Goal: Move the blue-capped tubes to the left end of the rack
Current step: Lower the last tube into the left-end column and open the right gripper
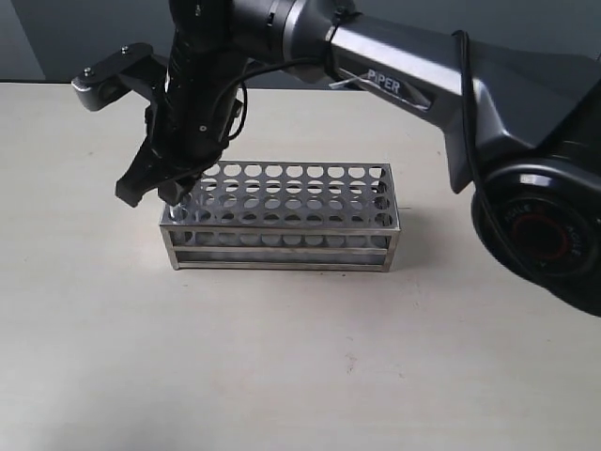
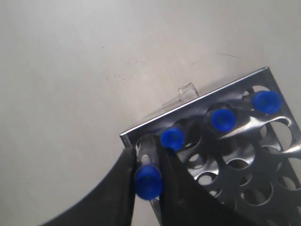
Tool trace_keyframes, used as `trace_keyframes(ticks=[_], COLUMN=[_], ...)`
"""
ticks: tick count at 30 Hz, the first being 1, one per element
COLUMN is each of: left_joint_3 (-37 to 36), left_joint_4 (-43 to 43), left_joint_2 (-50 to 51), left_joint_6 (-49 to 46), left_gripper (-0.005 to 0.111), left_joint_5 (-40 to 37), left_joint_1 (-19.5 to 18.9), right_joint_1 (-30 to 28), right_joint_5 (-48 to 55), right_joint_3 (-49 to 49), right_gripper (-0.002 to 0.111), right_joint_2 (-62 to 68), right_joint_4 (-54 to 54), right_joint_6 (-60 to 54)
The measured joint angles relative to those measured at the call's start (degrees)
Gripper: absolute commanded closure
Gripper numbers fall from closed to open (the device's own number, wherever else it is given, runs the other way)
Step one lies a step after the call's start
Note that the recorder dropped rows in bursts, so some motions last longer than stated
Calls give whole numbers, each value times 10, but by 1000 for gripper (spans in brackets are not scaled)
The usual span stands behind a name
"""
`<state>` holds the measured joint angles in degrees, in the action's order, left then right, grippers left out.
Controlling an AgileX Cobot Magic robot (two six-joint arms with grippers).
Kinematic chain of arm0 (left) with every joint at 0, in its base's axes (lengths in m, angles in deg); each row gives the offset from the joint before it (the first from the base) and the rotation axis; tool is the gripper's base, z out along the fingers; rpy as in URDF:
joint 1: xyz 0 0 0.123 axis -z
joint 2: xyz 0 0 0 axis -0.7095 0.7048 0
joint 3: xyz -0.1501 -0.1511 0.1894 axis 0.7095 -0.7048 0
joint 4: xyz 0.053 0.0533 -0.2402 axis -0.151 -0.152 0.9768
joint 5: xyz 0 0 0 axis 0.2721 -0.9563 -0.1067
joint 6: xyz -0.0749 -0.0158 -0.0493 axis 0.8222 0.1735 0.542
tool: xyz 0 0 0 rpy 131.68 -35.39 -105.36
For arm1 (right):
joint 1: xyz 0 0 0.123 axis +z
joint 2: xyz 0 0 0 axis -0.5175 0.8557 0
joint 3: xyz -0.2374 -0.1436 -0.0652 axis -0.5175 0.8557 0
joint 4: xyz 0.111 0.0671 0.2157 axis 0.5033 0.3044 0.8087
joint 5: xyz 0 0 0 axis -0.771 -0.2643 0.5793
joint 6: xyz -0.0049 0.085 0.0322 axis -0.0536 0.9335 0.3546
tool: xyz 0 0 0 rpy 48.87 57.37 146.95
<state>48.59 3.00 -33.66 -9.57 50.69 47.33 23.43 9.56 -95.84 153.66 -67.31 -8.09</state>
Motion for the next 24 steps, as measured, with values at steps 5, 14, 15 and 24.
trace_keyframes(ticks=[5, 14, 15, 24], left_joint_3=[0, 0, 0, 0], left_joint_4=[0, 0, 0, 0], left_joint_2=[0, 0, 0, 0], left_joint_6=[0, 0, 0, 0], left_gripper=[106, 106, 106, 106], left_joint_5=[0, 0, 0, 0], left_joint_1=[0, 0, 0, 0], right_joint_1=[6, 9, 9, 13], right_joint_5=[-1, -5, -5, -7], right_joint_3=[-1, -1, -1, -1], right_gripper=[109, 95, 90, 66], right_joint_2=[4, 20, 20, 20], right_joint_4=[-7, -12, -12, 8], right_joint_6=[-1, -1, -1, -1])
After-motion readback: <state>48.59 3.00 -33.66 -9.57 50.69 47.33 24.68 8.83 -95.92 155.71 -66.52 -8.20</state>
